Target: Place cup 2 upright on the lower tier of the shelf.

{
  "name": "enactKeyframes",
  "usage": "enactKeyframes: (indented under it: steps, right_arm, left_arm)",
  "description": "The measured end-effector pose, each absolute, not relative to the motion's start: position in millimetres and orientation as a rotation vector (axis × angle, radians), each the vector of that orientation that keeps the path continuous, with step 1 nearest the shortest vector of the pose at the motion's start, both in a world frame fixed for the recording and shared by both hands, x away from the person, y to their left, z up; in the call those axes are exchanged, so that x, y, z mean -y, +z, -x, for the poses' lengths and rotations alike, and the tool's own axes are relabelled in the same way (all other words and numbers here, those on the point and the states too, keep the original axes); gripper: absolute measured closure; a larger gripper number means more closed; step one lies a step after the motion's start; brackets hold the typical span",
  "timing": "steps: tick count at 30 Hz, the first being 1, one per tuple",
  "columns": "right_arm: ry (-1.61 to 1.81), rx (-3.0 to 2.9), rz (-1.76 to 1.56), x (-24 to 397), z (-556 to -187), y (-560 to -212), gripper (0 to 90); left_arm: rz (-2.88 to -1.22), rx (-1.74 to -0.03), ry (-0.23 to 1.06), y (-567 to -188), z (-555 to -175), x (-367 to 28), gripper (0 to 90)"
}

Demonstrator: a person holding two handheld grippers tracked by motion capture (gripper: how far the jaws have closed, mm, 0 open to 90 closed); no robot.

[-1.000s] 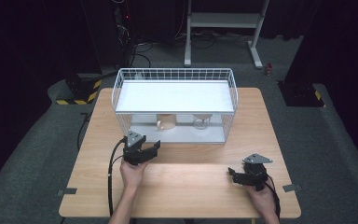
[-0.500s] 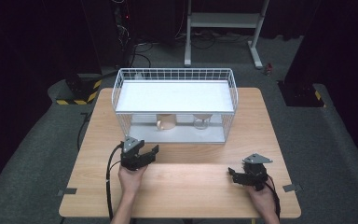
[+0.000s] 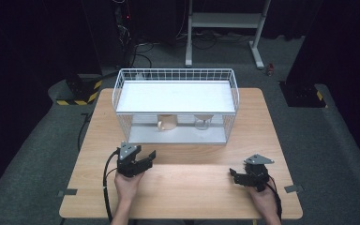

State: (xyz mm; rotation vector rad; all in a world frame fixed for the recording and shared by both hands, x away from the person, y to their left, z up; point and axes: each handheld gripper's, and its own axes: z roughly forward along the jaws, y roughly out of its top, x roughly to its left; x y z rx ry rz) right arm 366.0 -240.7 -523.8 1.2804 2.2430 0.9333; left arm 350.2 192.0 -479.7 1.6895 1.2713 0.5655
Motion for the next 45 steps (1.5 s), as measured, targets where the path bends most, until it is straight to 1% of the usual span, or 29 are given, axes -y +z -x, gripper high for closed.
enactKeyframes:
  steps: [14, 25, 45]
  right_arm:
    - [0.933, -2.243, -1.280, 240.7, -366.0, -523.8, 21.1]
    - [0.934, -2.243, -1.281, 240.7, -366.0, -523.8, 21.1]
    - [0.933, -2.243, -1.280, 240.7, -366.0, -523.8, 21.1]
  left_arm:
    - [-1.687, -1.265, 0.567, -484.5, -337.8, -196.9, 30.9]
    - [-1.719, -1.274, 0.586, -491.9, -330.8, -197.5, 30.6]
    - [-1.774, -1.314, 0.604, -507.8, -329.1, -198.2, 30.5]
